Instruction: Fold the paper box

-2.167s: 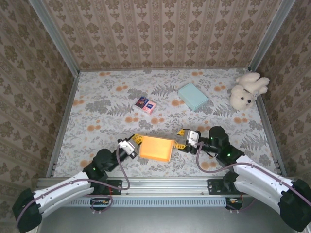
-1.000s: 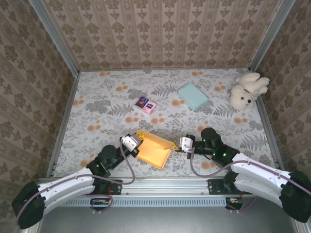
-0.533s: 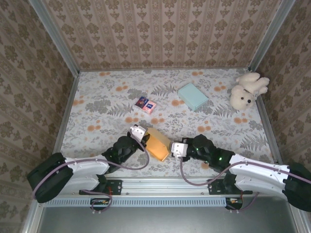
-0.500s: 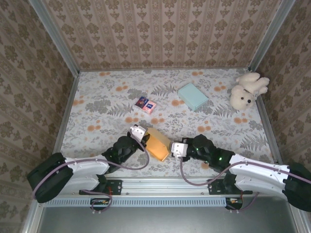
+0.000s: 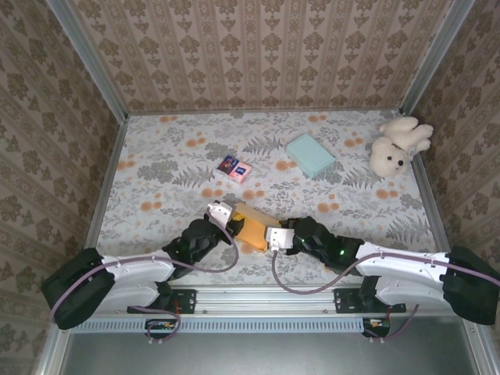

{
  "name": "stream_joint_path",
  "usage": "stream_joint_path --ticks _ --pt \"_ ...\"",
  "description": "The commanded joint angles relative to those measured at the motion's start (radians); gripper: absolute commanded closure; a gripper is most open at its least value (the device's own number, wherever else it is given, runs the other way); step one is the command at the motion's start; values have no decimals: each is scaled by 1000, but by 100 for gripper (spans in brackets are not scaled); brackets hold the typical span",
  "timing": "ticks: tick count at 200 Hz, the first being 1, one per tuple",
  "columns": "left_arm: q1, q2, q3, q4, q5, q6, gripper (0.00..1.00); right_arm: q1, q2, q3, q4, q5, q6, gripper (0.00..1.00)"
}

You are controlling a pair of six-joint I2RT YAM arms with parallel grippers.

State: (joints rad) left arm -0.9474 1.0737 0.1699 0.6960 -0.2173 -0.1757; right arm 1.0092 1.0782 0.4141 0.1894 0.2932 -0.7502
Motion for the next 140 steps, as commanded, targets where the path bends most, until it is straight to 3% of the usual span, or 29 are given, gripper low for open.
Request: stream_joint_path --ticks 1,35,66,107,135,140 --pt "-11 -90 1 -170 46 -115 56 9 15 44 8 42 -18 100" --pt "-10 -339 41 -621 -27 -358 53 13 26 51 -2 54 -24 100" --pt "-16 -626 3 -847 -1 -520 54 19 34 54 -8 58 -26 100" --pt "-15 -933 -8 -1086 -63 -593 52 23 34 54 -8 55 -23 100" --pt "4 -989 98 -1215 -148 -610 50 25 18 51 -8 29 -18 100" --pt "9 -982 122 -1223 -155 -613 47 24 14 50 -6 26 -15 96"
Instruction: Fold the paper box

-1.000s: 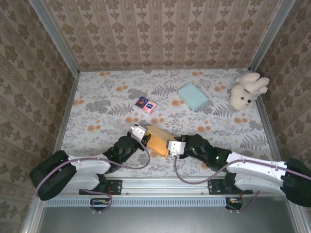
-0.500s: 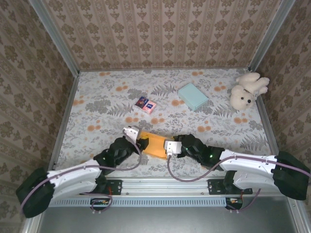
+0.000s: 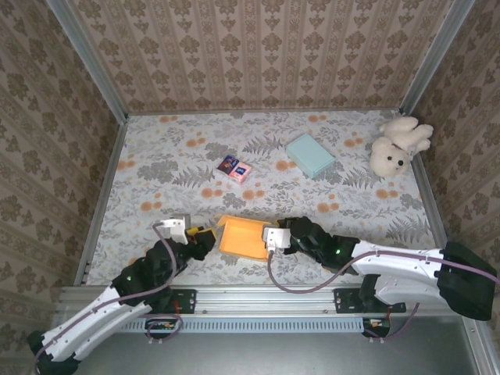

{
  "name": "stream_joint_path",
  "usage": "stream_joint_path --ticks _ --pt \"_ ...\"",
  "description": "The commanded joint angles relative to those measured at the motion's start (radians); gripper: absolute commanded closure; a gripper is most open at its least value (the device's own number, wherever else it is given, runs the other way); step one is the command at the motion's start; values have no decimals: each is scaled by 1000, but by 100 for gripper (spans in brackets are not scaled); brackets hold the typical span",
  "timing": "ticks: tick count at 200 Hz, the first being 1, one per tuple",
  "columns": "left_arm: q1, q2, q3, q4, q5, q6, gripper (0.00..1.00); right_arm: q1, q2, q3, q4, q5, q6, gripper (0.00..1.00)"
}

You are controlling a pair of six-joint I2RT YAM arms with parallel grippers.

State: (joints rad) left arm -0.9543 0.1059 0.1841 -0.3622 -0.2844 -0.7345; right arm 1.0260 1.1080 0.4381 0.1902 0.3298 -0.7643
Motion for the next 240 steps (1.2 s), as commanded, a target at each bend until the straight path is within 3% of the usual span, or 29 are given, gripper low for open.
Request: stream_joint_path --ticks 1,17,70,84,88,91,124,173,210,240 --pt "17 -12 112 -166 -90 -55 46 8 -16 25 -6 -12 0 95" --pt "29 35 179 -159 -92 -79 35 6 -31 18 2 -20 5 79" --pt "32 277 375 -119 -94 -100 23 -3 -156 4 -80 -57 3 57" --pt "32 348 419 -121 -129 -72 13 -7 -185 -1 -87 -73 3 50" --pt "33 368 428 -123 -141 -63 2 -7 -189 -2 -86 -76 3 48" --pt "34 382 441 -126 -149 -56 0 -7 -191 -2 -84 -79 3 47" --pt "43 506 560 -192 -205 -122 0 -12 -158 6 -85 -91 4 35" --pt "52 656 618 -177 -155 -161 0 -13 -48 34 -85 -132 3 34" --pt "139 737 580 -96 -26 -135 0 -14 16 45 -57 -142 8 36" --pt "156 762 555 -13 44 -144 3 -14 51 45 -20 -134 3 38"
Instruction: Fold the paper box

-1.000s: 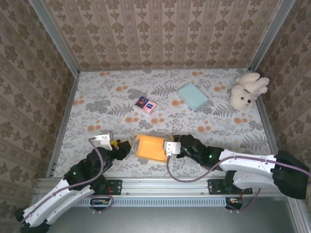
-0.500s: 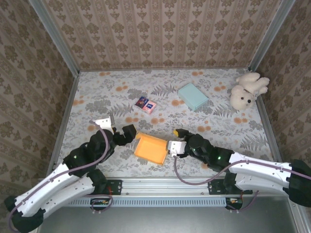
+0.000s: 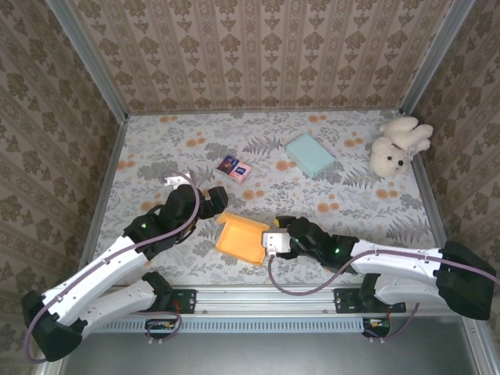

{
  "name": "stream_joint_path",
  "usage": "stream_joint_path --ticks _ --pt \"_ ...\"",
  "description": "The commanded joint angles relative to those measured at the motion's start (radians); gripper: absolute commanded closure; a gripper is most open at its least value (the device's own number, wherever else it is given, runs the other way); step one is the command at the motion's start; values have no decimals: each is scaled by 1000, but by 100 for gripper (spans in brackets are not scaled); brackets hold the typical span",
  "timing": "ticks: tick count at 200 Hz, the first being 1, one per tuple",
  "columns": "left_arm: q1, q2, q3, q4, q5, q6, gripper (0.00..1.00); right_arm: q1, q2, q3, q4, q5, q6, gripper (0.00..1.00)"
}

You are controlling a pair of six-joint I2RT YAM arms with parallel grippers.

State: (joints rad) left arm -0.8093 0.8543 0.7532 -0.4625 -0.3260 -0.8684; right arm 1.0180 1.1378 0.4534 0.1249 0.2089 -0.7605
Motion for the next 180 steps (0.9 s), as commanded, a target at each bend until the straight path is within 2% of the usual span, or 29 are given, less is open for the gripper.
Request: stream_joint_path --ticks 1,87,180 --pt "11 14 -14 88 87 -11 3 -6 23 30 46 -13 0 38" --pt "9 175 -3 84 197 -68 11 -6 24 25 79 -14 13 42" --pt "-71 201 -66 85 163 -193 10 -1 66 41 89 -27 32 51"
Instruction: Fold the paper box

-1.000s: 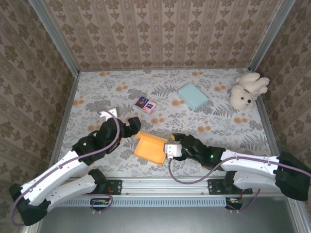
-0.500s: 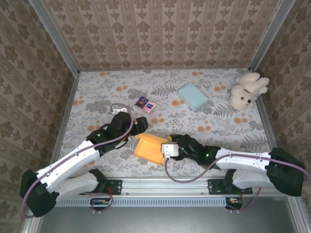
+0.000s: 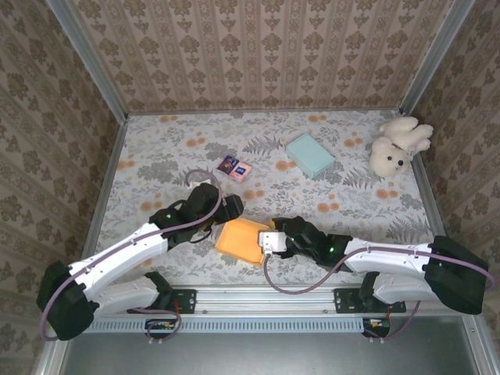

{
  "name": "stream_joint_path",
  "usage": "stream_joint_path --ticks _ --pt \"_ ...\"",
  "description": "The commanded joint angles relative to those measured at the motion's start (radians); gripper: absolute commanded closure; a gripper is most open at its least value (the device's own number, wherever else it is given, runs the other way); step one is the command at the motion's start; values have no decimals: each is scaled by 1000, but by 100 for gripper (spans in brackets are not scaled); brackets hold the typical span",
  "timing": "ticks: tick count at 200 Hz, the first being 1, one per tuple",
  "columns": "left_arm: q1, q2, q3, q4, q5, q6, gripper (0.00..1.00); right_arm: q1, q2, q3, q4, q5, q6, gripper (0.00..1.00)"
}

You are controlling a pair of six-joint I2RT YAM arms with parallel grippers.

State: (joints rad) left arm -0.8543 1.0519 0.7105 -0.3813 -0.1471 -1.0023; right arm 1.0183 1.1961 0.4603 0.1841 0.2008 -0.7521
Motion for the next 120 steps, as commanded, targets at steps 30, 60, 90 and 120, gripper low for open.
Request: stream_joint_path --ticks 30,60,90,120 --pt "-66 8 -50 48 -28 -106 13 4 22 39 35 -21 28 54" --pt "-99 23 -58 76 -34 -158 14 12 49 49 33 -22 33 57" --pt "-130 48 -37 109 -43 -193 17 18 76 60 37 -17 33 63" --pt "-169 95 -13 136 -61 -194 24 25 82 62 27 -16 27 68"
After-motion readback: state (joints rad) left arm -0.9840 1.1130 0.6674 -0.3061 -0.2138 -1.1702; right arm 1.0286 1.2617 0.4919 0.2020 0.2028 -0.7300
